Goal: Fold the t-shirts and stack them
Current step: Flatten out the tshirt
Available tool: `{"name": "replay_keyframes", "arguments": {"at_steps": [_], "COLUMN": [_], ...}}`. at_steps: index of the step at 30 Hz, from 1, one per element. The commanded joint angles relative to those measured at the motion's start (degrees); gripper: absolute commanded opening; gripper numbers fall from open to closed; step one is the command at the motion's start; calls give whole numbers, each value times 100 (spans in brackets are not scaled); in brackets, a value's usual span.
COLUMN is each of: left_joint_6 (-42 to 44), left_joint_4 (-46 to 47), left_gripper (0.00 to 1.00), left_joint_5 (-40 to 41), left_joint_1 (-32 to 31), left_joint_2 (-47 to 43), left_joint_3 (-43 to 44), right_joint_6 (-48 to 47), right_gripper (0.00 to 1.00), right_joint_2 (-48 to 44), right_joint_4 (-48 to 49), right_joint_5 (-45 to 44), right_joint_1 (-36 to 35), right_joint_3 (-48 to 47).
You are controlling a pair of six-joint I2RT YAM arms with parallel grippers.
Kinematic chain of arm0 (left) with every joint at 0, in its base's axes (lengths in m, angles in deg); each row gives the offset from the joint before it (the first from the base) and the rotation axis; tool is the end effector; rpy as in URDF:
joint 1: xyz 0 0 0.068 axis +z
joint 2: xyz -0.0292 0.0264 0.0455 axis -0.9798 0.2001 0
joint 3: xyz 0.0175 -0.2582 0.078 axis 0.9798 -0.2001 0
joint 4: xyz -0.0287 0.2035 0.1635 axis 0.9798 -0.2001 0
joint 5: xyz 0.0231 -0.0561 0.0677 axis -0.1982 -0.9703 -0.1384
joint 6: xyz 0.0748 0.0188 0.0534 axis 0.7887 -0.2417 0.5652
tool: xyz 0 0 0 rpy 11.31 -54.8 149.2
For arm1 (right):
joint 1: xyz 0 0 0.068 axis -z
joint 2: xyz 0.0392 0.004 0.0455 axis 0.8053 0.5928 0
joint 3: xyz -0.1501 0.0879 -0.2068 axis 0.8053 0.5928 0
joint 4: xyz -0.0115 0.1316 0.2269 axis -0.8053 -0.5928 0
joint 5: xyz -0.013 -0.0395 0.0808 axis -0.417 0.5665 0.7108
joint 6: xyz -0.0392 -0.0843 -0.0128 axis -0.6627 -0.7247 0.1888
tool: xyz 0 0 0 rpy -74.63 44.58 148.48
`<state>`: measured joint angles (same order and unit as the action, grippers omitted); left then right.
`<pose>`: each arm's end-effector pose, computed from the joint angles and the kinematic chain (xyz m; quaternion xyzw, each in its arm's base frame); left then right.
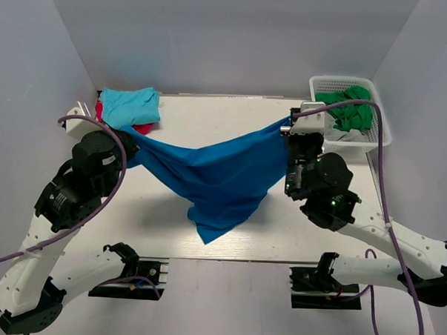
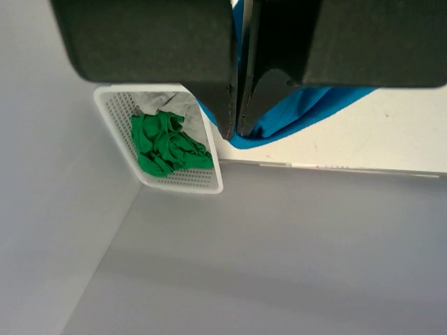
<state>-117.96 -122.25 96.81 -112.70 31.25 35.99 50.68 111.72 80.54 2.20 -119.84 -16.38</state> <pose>0.1607 -0.0413 0.4426 -0.2788 0.7399 -0.1229 0.5998 0.1585 0.1596 0.4794 -0.0020 0.6511 -0.1115 0.7508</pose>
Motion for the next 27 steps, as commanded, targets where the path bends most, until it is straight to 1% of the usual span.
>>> {"name": "replay_keyframes", "arguments": {"at_steps": [1,5,6,8,9,10,11,14,15,16,17,19,20,21,22,23,25,26,27], "left_joint_6": [6,-109,-109,-109,-109,-56,-56,-56,-4,-3,66,67,67,67,67,67,67,67,119], "left_joint_4": [436,543,543,692,693,771,876,1017,1096,1149,1280,1377,1430,1527,1589,1659,1800,1800,1896], "left_gripper": [0,0,0,0,0,0,0,0,0,0,0,0,0,0,0,0,0,0,0], "left_joint_5": [480,822,884,1041,1104,1104,1287,1456,1525,1526,1587,1588,1527,1526,1439,1377,1237,1184,1183], "left_joint_1": [-4,49,49,49,49,49,49,102,163,241,294,470,619,620,777,865,1128,1217,1305], "left_joint_2": [16,462,560,753,963,1069,1175,1632,1764,1895,2175,2475,2764,2906,3038,3178,3592,3724,3855], "left_joint_3": [-180,-251,-303,-304,-304,-252,-251,-251,-199,-198,-146,-76,-23,-23,-23,30,83,135,188], "right_joint_6": [621,927,998,1287,1480,1569,1735,2114,2167,2289,2334,2535,2589,2703,2782,2818,2923,2967,2994], "right_gripper": [0,0,0,0,0,0,0,0,0,0,0,0,0,0,0,0,0,0,0], "right_joint_2": [113,736,921,1203,1282,1518,1607,2064,2274,2406,2669,3092,3537,3707,3856,4328,4639,5206,5377], "right_joint_4": [185,150,80,-289,-412,-631,-694,-1019,-1159,-1230,-1344,-1511,-1773,-1854,-1916,-2012,-2127,-2205,-2215], "right_joint_5": [24,252,305,586,778,832,998,1368,1691,1764,2060,2238,2579,2686,2975,3091,3625,3767,3856], "right_joint_1": [335,826,1088,1284,1545,1661,1741,2233,2399,2566,2742,2970,3102,3182,3313,3436,3595,3692,3736], "right_joint_3": [-43,-69,-183,-376,-481,-543,-657,-983,-1062,-1341,-1431,-1763,-2027,-2273,-2406,-2625,-3030,-3432,-3566]}}
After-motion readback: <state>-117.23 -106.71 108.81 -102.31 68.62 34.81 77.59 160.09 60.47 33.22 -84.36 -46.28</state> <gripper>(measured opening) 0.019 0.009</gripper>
